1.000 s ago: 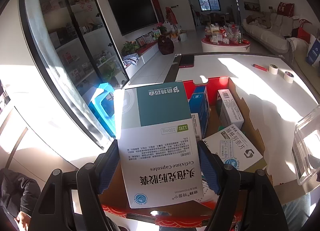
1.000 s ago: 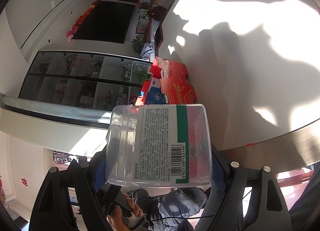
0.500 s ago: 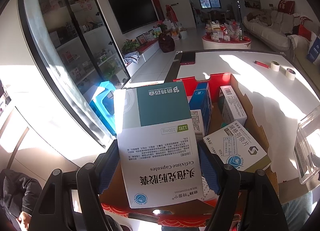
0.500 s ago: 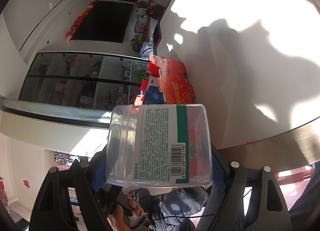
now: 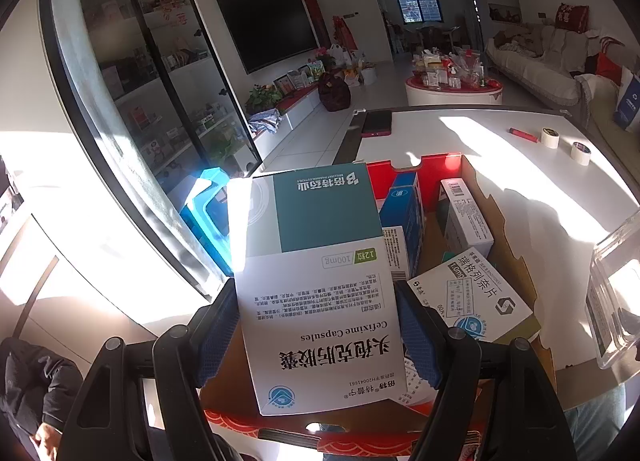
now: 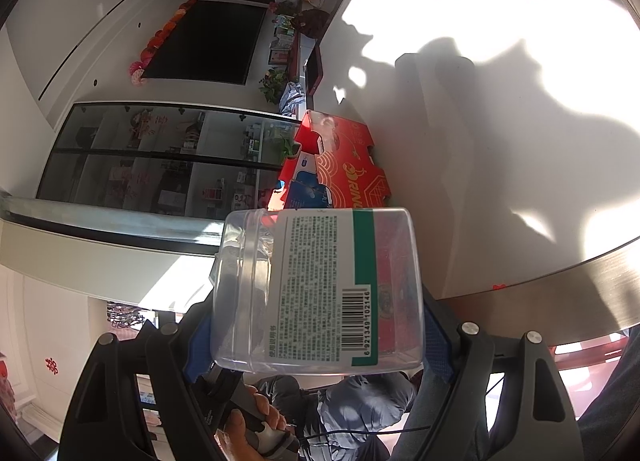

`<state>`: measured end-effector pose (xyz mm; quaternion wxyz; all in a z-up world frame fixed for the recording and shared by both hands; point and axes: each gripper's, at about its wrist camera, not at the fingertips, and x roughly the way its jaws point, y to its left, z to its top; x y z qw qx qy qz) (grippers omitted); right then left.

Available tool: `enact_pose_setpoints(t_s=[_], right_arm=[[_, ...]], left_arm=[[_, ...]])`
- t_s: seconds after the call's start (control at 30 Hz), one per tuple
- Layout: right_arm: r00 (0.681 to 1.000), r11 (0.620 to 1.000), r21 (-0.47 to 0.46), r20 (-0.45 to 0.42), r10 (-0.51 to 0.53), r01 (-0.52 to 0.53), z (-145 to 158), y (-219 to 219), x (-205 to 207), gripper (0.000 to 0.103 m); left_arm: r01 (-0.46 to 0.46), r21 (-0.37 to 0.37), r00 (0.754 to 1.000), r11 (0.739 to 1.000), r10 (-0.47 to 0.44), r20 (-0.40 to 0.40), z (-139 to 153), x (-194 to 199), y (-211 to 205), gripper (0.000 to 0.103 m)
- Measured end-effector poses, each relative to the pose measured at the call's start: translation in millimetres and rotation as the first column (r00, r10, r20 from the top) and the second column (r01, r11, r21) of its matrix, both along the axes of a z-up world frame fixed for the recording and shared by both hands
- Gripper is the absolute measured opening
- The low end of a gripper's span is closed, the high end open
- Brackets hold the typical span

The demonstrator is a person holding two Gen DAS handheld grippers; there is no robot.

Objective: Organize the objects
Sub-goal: 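Hold the Cefixime box over the tray with the left gripper while the right brings the clear box over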

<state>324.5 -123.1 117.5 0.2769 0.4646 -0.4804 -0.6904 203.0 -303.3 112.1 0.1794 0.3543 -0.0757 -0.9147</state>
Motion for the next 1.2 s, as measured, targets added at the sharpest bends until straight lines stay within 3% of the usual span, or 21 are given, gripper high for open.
enact_pose_setpoints(t_s=[0.67,0.8,0.93,1.2], right_arm=[[0.993,0.994,0.012,0.019,-0.112,0.112,-13.6,37.3,17.5,0.083],[0.988,0.988,0.027,0.026,-0.155,0.154,-15.1,54.3,21.7,0.083],[0.984,0.978,0.112,-0.012,-0.176,0.176,-7.1,60.9,28.2,0.083],[0.985,0.978,0.119,0.001,-0.172,0.170,-6.1,59.7,31.2,0.083]], left_arm=[[0.137,0.179,0.990,0.974,-0.142,0.017,2.8,-7.0,27.5,0.079],[0.164,0.177,0.986,0.970,-0.168,0.010,6.7,-6.8,37.6,0.079],[0.177,0.167,0.983,0.970,-0.181,0.011,9.2,-7.7,44.6,0.079],[0.190,0.127,0.980,0.974,-0.195,0.028,8.1,-7.1,54.0,0.079]])
